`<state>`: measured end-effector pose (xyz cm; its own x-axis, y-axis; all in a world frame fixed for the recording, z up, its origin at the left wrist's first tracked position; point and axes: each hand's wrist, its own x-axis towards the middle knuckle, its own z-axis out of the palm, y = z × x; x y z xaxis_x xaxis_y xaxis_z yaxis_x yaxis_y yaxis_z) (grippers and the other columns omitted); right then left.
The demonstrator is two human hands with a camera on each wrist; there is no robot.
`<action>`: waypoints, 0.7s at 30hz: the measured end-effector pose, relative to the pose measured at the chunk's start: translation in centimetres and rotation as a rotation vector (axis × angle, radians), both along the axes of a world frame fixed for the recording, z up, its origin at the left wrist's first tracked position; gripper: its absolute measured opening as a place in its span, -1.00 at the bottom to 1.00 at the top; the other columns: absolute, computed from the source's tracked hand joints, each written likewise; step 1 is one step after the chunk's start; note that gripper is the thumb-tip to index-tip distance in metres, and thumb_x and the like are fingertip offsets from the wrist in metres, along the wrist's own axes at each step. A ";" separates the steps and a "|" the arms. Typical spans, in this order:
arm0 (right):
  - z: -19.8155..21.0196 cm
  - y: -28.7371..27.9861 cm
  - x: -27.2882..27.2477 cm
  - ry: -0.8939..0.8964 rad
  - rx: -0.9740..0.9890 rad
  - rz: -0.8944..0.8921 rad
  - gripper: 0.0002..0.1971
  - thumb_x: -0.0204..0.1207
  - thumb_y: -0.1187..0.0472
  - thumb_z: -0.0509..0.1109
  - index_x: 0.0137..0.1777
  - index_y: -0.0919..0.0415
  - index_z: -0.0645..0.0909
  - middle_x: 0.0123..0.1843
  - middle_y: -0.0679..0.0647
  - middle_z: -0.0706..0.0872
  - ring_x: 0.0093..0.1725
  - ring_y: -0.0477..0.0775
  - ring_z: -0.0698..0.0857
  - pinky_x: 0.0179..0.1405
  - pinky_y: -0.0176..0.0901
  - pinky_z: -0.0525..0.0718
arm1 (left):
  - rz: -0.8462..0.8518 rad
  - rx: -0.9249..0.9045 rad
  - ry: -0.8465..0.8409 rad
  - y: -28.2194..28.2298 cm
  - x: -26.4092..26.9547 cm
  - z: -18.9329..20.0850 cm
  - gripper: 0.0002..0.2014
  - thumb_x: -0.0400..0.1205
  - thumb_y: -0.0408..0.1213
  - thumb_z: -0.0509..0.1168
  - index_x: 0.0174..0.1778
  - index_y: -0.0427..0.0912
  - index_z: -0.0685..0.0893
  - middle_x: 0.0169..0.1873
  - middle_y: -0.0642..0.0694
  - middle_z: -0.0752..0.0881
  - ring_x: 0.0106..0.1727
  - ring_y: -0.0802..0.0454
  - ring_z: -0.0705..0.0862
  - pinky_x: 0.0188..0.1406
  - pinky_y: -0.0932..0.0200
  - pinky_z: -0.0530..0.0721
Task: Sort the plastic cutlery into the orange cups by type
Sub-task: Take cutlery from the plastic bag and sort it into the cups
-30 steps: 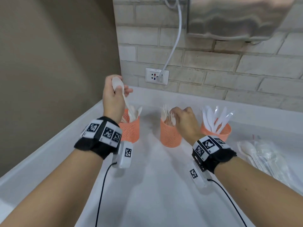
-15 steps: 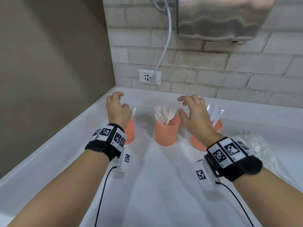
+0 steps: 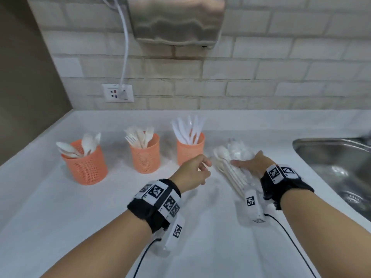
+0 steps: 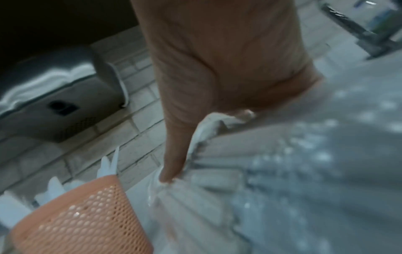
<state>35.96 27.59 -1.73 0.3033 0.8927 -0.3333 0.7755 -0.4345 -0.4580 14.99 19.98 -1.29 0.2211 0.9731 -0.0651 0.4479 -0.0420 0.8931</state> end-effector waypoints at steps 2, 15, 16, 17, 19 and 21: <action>-0.6 -0.1 0.7 0.068 -0.036 0.076 0.09 0.11 -0.26 0.61 0.51 0.37 0.28 0.39 0.29 0.58 0.30 0.26 0.62 0.06 -0.07 0.59 | -0.048 -0.064 0.026 -0.1 1.9 -0.5 -0.86 0.61 -0.33 0.21 0.05 -0.07 0.52 -0.18 0.06 0.53 -0.29 0.06 0.64 -0.21 0.18 0.55; 4.1 -7.9 -0.9 0.040 0.441 0.663 -0.20 0.04 0.09 0.68 0.25 0.04 0.31 0.00 0.05 0.53 -0.08 0.10 0.55 -0.14 -0.06 0.48 | 0.313 0.084 -0.200 0.9 1.9 4.3 -0.38 0.40 0.41 0.19 0.03 -0.06 0.68 0.10 -0.05 0.73 0.15 -0.02 0.67 0.33 0.00 0.55; 4.2 -8.3 -2.0 0.019 0.472 0.701 -0.20 0.05 0.12 0.67 0.27 0.06 0.32 0.03 0.05 0.48 -0.08 0.12 0.54 -0.14 -0.08 0.50 | 0.308 0.058 -0.191 0.7 1.3 5.0 -0.40 0.38 0.45 0.15 -0.10 -0.01 0.70 0.04 -0.08 0.76 0.12 -0.05 0.70 0.33 -0.06 0.56; 4.0 -8.5 -3.2 -0.004 0.488 0.725 -0.20 0.06 0.16 0.66 0.28 0.09 0.32 0.04 0.04 0.42 -0.11 0.12 0.53 -0.18 -0.11 0.49 | 0.317 0.034 -0.161 0.3 0.6 5.8 -0.41 0.39 0.46 0.14 -0.17 -0.01 0.71 0.01 -0.10 0.77 0.10 -0.07 0.71 0.33 -0.09 0.56; 3.6 -9.0 -5.6 -0.073 0.534 0.771 -0.21 0.10 0.23 0.63 0.33 0.12 0.32 0.06 0.04 0.33 -0.20 0.13 0.48 -0.24 -0.18 0.42 | 0.340 -0.007 -0.095 -0.4 -0.9 7.0 -0.34 0.39 0.46 0.14 -0.07 -0.08 0.73 0.05 -0.14 0.77 0.11 -0.11 0.71 0.34 -0.11 0.54; 2.9 -9.3 -7.8 -0.179 0.564 0.848 -0.21 0.14 0.27 0.58 0.38 0.12 0.32 0.17 0.11 0.35 -0.18 0.15 0.46 -0.22 -0.17 0.37 | 0.345 -0.040 0.059 -0.6 -2.6 7.5 -0.35 0.48 0.33 0.18 0.14 -0.20 0.68 0.14 -0.17 0.72 0.19 -0.15 0.65 0.36 -0.04 0.50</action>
